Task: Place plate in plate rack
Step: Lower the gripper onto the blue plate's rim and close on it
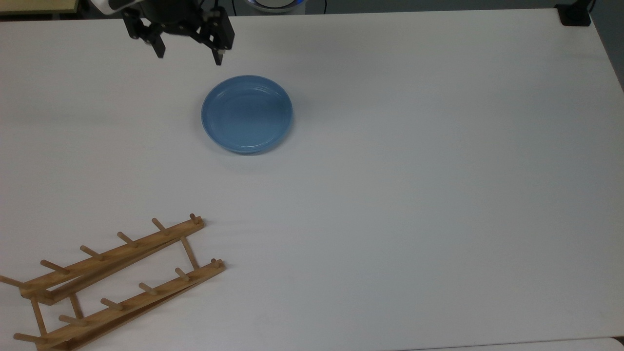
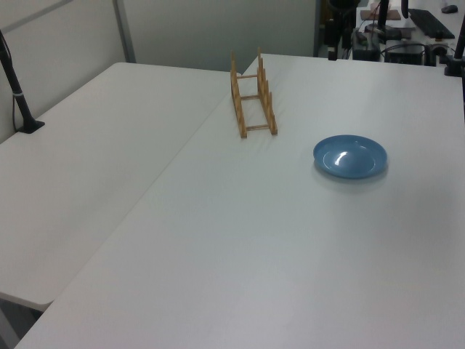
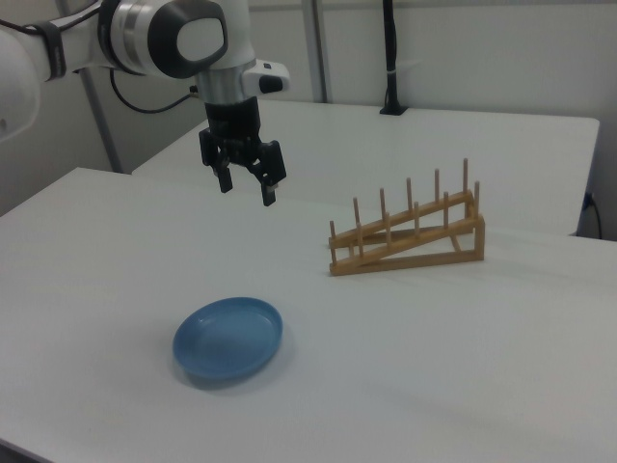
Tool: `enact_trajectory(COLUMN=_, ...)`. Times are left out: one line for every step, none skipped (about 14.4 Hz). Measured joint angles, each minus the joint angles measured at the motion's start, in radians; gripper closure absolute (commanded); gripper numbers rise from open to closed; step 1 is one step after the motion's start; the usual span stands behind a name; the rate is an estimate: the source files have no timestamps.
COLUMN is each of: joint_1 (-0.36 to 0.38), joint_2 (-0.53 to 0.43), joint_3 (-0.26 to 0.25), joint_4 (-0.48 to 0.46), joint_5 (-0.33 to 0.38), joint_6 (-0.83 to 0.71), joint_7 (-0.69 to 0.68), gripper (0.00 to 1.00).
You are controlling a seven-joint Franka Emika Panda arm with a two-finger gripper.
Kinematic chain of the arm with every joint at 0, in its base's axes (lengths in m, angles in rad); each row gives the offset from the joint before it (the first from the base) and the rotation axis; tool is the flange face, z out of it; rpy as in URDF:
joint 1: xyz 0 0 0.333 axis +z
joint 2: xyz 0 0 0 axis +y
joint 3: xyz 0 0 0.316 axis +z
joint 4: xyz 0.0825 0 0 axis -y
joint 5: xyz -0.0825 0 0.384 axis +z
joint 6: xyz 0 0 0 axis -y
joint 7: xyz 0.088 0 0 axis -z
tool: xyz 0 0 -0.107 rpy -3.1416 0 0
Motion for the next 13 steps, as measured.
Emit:
enact_trajectory(joint_1=0.011, joint_2=0.006, joint_3=0.0, joint_4=-0.001, joint_5=0.0, joint_6=0.028, joint_7=0.0, gripper=0.0)
enact_trajectory(joint_1=0.018, joint_2=0.01, joint_3=0.0, joint_4=-0.003, joint_5=0.0, joint_6=0.05, joint_7=0.0, gripper=0.01)
enact_trajectory(joint_1=0.019, joint_2=0.012, joint_3=0.0, joint_4=-0.009, joint_5=0.0, joint_6=0.055, joint_7=-0.019, gripper=0.03)
enact_trajectory(joint_1=0.019, joint_2=0.013, joint_3=-0.003, joint_4=-0.028, joint_5=0.0, joint_6=0.055, joint_7=-0.066, gripper=0.04)
enact_trajectory(joint_1=0.018, joint_2=0.015, joint_3=-0.006, joint_4=-0.05, joint_5=0.0, joint_6=0.055, joint_7=-0.103, gripper=0.06)
enact_trajectory(joint_1=0.017, joint_2=0.021, joint_3=-0.01, joint_4=-0.073, joint_5=0.0, joint_6=0.055, joint_7=-0.133, gripper=0.08)
enact_trajectory(joint_1=0.017, joint_2=0.034, joint_3=-0.016, joint_4=-0.093, joint_5=0.007, joint_6=0.056, joint_7=-0.162, gripper=0.1)
enact_trajectory(joint_1=0.016, joint_2=0.057, joint_3=-0.029, joint_4=-0.108, joint_5=0.021, joint_6=0.063, joint_7=-0.204, gripper=0.1)
enact_trajectory(joint_1=0.015, joint_2=0.076, joint_3=-0.039, joint_4=-0.112, joint_5=0.026, joint_6=0.068, joint_7=-0.242, gripper=0.12)
enact_trajectory(joint_1=0.014, joint_2=0.101, joint_3=-0.052, joint_4=-0.112, joint_5=0.028, joint_6=0.068, joint_7=-0.294, gripper=0.15)
enact_trajectory(joint_1=0.014, joint_2=0.114, joint_3=-0.057, joint_4=-0.114, joint_5=0.028, joint_6=0.068, joint_7=-0.322, gripper=0.17)
enact_trajectory(joint_1=0.014, joint_2=0.137, joint_3=-0.059, joint_4=-0.117, joint_5=0.028, joint_6=0.068, joint_7=-0.356, gripper=0.19)
enact_trajectory(joint_1=0.016, joint_2=0.159, joint_3=-0.059, joint_4=-0.126, joint_5=0.028, joint_6=0.068, joint_7=-0.372, gripper=0.2)
